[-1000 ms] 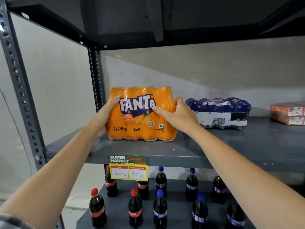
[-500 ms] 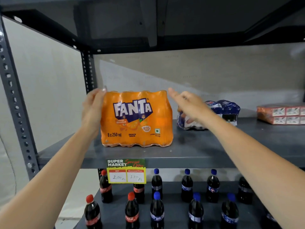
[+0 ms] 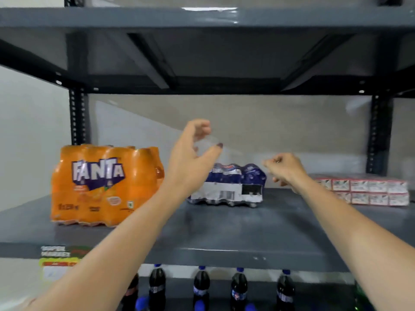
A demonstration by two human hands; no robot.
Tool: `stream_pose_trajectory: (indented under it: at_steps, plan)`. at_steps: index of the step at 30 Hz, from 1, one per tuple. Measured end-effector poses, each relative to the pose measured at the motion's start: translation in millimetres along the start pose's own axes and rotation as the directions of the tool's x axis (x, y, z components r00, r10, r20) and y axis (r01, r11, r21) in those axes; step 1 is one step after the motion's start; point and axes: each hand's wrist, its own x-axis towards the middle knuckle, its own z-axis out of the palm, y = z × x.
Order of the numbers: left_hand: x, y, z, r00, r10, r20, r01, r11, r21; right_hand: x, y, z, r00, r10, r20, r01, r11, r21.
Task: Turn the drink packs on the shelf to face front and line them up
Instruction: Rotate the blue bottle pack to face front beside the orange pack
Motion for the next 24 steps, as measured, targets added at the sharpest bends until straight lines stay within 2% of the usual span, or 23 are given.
stream_pose_trajectory:
  at_steps: [2,6,8,9,11,12,14,15,18,21,24]
  plan:
    - [13,-24,31,0.991,-0.132,-0.008,0.132,0.99,0.053,10,8,5,0.996,0.052,0.073,-0.057,0.996,0.066]
    - [43,-75,44,0.921,-0.331,-0.207,0.365,0.918,0.156,24,18,24,0.957,0.116,0.266,-0.175,0.962,0.211]
    - [57,-88,46,0.81,-0.523,-0.264,0.574,0.8,0.176,28,25,30,0.938,0.146,0.316,-0.228,0.944,0.24]
    - [62,-90,47,0.712,-0.654,-0.255,0.697,0.703,0.143,29,26,31,0.928,0.157,0.338,-0.25,0.935,0.251]
    - [66,-88,50,0.536,-0.84,-0.084,0.844,0.535,0.037,31,29,31,0.915,0.158,0.371,-0.271,0.923,0.274]
    - [65,-89,51,0.501,-0.865,-0.01,0.865,0.501,0.017,32,29,30,0.914,0.15,0.377,-0.271,0.917,0.291]
    - [63,-99,53,0.518,-0.855,-0.003,0.853,0.517,0.074,33,29,26,0.915,0.148,0.375,-0.28,0.902,0.33]
    - [63,-103,54,0.547,-0.836,-0.049,0.836,0.542,0.084,34,28,26,0.918,0.143,0.371,-0.281,0.894,0.349]
    - [60,-114,55,0.589,-0.789,-0.174,0.801,0.598,-0.002,36,27,32,0.931,0.13,0.341,-0.256,0.898,0.357]
    - [56,-114,56,0.613,-0.772,-0.169,0.779,0.626,-0.037,36,27,31,0.952,0.093,0.292,-0.203,0.905,0.374]
    - [54,-110,55,0.644,-0.758,-0.106,0.754,0.652,-0.081,34,26,23,0.964,0.037,0.262,-0.151,0.891,0.428]
